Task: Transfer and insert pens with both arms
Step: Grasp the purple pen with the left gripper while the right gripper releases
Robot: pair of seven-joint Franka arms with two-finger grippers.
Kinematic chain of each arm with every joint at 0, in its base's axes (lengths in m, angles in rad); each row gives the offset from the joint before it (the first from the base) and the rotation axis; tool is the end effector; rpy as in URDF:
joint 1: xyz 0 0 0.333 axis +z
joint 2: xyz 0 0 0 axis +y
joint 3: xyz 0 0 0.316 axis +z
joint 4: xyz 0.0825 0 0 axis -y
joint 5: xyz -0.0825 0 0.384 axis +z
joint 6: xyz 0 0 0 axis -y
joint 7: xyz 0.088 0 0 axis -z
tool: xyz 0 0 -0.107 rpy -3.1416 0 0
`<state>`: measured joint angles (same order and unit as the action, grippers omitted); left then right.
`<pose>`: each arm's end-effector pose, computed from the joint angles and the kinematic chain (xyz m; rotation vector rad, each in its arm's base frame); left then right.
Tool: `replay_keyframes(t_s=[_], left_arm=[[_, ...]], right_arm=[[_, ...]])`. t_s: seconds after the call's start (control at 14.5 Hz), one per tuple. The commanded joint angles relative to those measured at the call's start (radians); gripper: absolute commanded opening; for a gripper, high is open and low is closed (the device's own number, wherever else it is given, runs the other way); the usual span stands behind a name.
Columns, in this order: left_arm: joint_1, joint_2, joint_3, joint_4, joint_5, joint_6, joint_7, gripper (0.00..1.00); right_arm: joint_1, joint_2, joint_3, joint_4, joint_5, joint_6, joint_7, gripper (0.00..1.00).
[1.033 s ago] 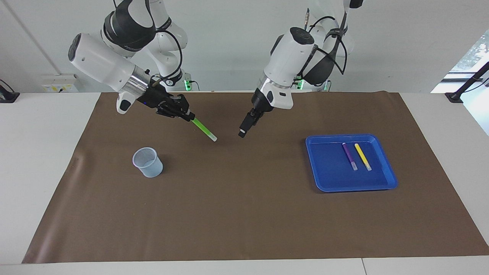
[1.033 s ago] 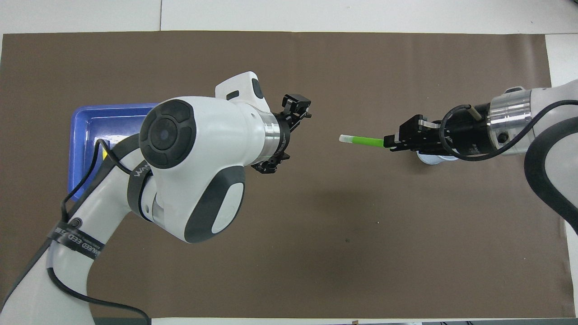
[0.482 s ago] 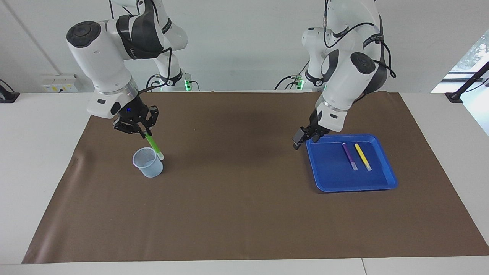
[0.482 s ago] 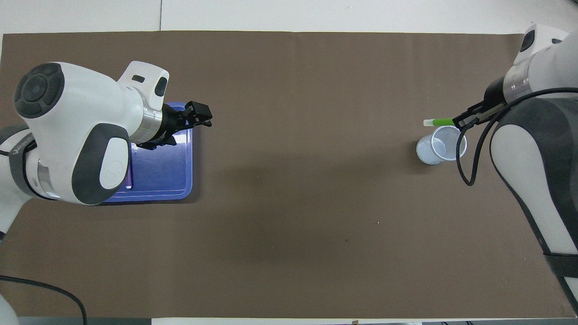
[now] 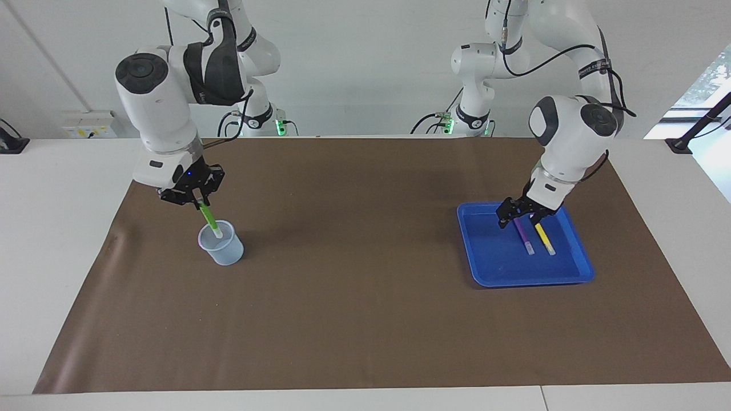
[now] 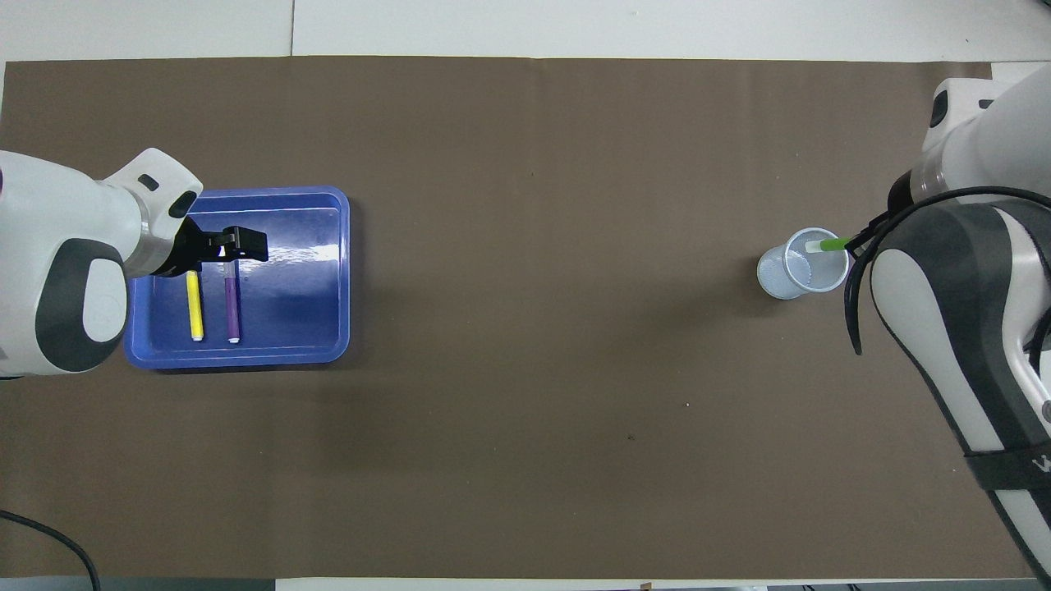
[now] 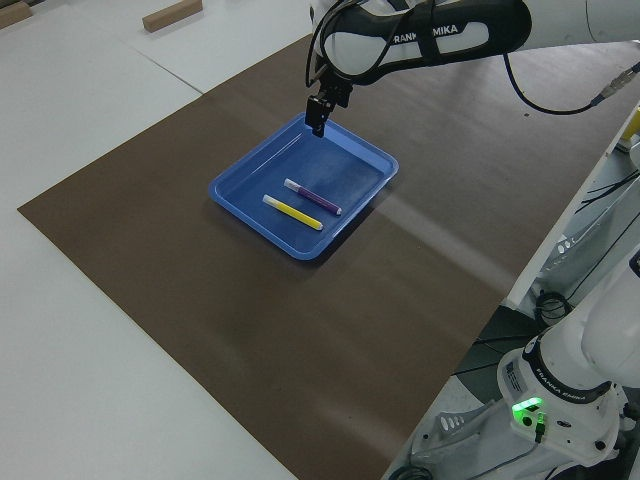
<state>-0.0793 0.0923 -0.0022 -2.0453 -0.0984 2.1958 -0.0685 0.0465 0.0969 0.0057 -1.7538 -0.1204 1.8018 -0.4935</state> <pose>0.5715 -0.0501 0.4019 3.0541 0.0646 0.0793 0.5871 0.0205 0.5021 2.9120 0.8629 -0.1110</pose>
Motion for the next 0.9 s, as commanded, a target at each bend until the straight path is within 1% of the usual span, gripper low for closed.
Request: replay_keyframes(t_s=[0.0,0.07,0.28,0.41,0.48,0.55,0.62,0.69,0.76,0.83], left_arm=[[0.065,0.012,-0.012,-0.038,0.020,0.059,0.093,1.00],[0.081,0.026,-0.010,-0.051,0.020,0.080,0.116,1.00],[0.075,0.050,-0.012,-0.111,0.020,0.191,0.128,1.00],[0.070,0.073,-0.012,-0.114,0.020,0.197,0.128,1.00],[0.070,0.078,-0.012,-0.116,0.020,0.197,0.128,1.00],[0.070,0.086,-0.012,-0.125,0.020,0.197,0.128,0.99],[0.072,0.086,-0.010,-0.140,0.020,0.205,0.128,0.93],[0.073,0.084,-0.012,-0.154,0.020,0.211,0.128,0.82],[0.073,0.083,-0.010,-0.156,0.020,0.210,0.127,0.57],[0.075,0.081,-0.010,-0.157,0.020,0.206,0.127,0.20]], right_arm=[[-0.022,-0.029,0.007,-0.094,-0.021,0.056,-0.030,0.00],[-0.022,-0.026,0.007,-0.113,-0.022,0.083,-0.034,0.00],[-0.022,-0.034,0.007,-0.189,-0.022,0.174,-0.039,0.00],[-0.022,-0.043,0.007,-0.240,-0.022,0.238,-0.040,0.00],[-0.023,-0.036,0.007,-0.248,-0.022,0.255,-0.039,0.00],[-0.026,-0.031,0.007,-0.246,-0.022,0.260,-0.040,0.00],[-0.030,-0.029,0.007,-0.246,-0.022,0.261,-0.040,0.00],[-0.031,-0.031,0.007,-0.253,-0.022,0.263,-0.040,0.00],[-0.030,-0.031,0.007,-0.254,-0.022,0.263,-0.040,0.17],[-0.030,-0.031,0.007,-0.254,-0.022,0.263,-0.040,0.41]])
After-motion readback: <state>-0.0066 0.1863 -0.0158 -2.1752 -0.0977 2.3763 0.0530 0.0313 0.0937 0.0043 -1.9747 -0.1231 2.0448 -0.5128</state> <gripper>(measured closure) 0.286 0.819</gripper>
